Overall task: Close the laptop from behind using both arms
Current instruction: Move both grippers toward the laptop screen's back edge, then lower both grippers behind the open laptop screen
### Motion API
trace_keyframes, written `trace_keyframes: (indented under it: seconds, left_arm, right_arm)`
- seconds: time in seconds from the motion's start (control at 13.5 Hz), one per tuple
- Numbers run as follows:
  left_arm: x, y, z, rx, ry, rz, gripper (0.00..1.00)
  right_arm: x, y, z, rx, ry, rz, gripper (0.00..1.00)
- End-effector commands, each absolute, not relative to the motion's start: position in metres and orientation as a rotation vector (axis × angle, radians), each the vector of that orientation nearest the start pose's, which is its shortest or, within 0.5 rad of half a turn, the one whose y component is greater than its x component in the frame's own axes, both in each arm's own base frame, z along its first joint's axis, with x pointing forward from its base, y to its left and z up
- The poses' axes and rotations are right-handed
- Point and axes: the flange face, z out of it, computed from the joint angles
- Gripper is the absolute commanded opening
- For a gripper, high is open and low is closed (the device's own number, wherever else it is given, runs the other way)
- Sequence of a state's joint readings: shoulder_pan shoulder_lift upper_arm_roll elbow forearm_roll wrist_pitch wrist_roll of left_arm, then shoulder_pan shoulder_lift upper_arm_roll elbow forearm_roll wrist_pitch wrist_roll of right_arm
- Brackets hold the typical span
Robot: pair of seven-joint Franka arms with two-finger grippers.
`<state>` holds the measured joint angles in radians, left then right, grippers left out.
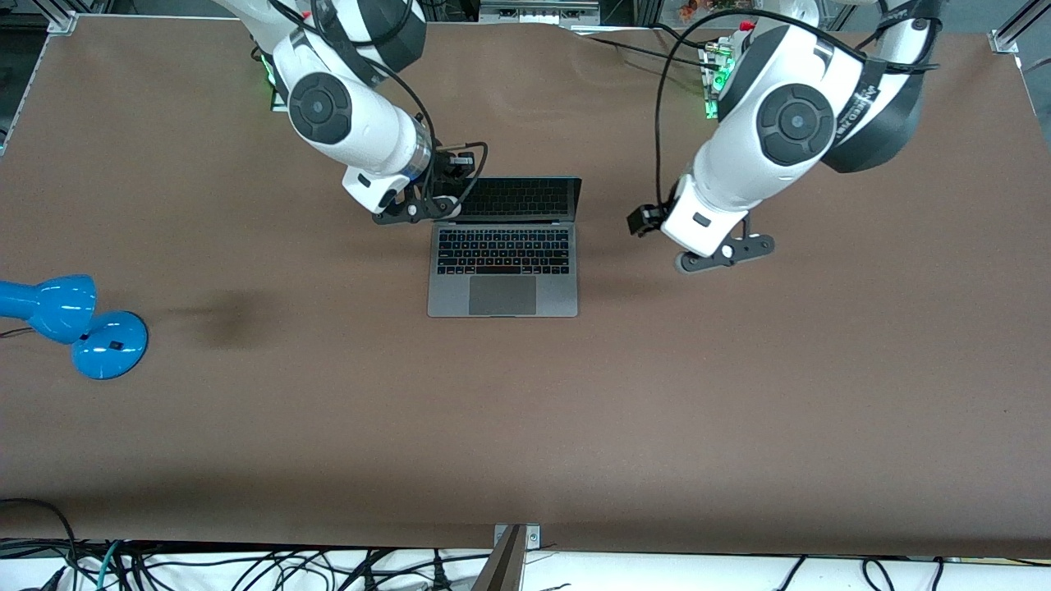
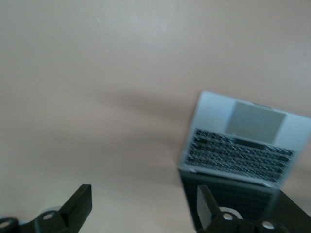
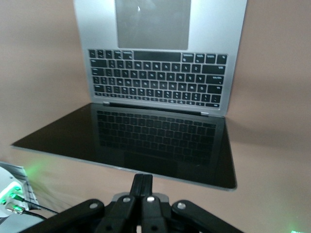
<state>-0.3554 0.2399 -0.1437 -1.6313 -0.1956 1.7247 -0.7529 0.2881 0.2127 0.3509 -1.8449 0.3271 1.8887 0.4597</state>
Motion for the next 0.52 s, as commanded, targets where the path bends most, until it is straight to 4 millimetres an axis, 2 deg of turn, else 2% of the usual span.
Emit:
trace_keyframes:
  seconds: [0.0, 0.15, 0.22, 0.3, 0.44]
  left_arm:
    - [0.514, -0.335, 0.465, -3.183, -0.610, 0.573, 0.54]
    - [0.493, -0.355, 0.452, -3.171, -0.599, 0.697, 0.27]
    - [0.484, -0.365, 0.447, -3.174, -0.591, 0.762, 0.09]
    - [0.478, -0.369, 0.439, -3.166, -0.596, 0.824, 0.00]
    - [0.461, -0.379, 0.422, -3.140, -0.546, 0.879, 0.00]
  right_arm:
    - [0.462, 0.361, 0.392, -2.880, -0.048, 0.526, 0.00]
    - [0.456, 0.360, 0.384, -2.889, -0.050, 0.562, 0.00]
    - [0.451, 0.358, 0.382, -2.896, -0.062, 0.616, 0.00]
    - [0.447, 0.357, 0.381, -2.899, -0.077, 0.662, 0.00]
    - [0.445, 0.356, 0.381, -2.900, -0.085, 0.679, 0.00]
